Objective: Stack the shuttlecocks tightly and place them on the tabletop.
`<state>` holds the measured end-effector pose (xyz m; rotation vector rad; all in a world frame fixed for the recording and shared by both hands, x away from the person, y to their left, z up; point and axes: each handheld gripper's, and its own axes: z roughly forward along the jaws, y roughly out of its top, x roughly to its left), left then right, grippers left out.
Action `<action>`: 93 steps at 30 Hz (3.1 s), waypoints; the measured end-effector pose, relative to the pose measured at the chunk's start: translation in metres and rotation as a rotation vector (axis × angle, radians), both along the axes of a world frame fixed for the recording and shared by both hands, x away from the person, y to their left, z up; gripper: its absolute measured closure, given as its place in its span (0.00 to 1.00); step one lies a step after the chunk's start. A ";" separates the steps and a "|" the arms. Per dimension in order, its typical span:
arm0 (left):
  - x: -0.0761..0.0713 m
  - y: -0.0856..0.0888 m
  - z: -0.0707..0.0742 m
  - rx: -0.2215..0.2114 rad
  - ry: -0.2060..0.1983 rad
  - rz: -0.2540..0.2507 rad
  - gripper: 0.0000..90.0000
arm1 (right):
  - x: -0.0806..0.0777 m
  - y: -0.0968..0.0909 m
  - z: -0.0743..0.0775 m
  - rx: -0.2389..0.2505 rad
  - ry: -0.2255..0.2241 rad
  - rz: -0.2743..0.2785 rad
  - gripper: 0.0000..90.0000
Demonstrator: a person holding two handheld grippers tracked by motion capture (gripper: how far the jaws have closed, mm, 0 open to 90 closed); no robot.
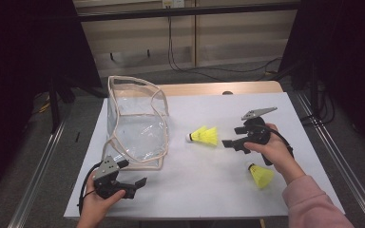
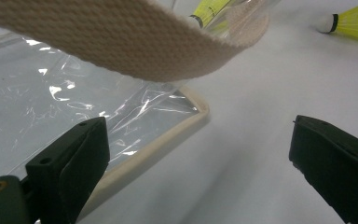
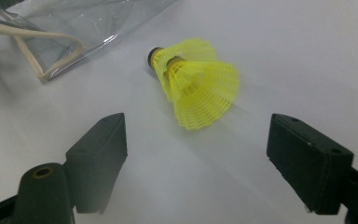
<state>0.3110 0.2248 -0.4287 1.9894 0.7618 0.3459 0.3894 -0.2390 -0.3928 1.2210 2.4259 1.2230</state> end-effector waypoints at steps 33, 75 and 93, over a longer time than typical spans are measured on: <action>0.000 0.000 0.000 0.003 0.000 0.003 0.06 | -0.030 -0.032 0.000 0.008 -0.024 -0.039 0.18; -0.001 0.000 0.001 -0.001 -0.004 -0.002 0.06 | -0.074 -0.067 -0.004 0.041 -0.071 -0.045 0.27; -0.002 -0.001 0.000 -0.017 -0.003 0.007 0.06 | -0.088 -0.082 -0.002 0.053 -0.088 -0.041 0.61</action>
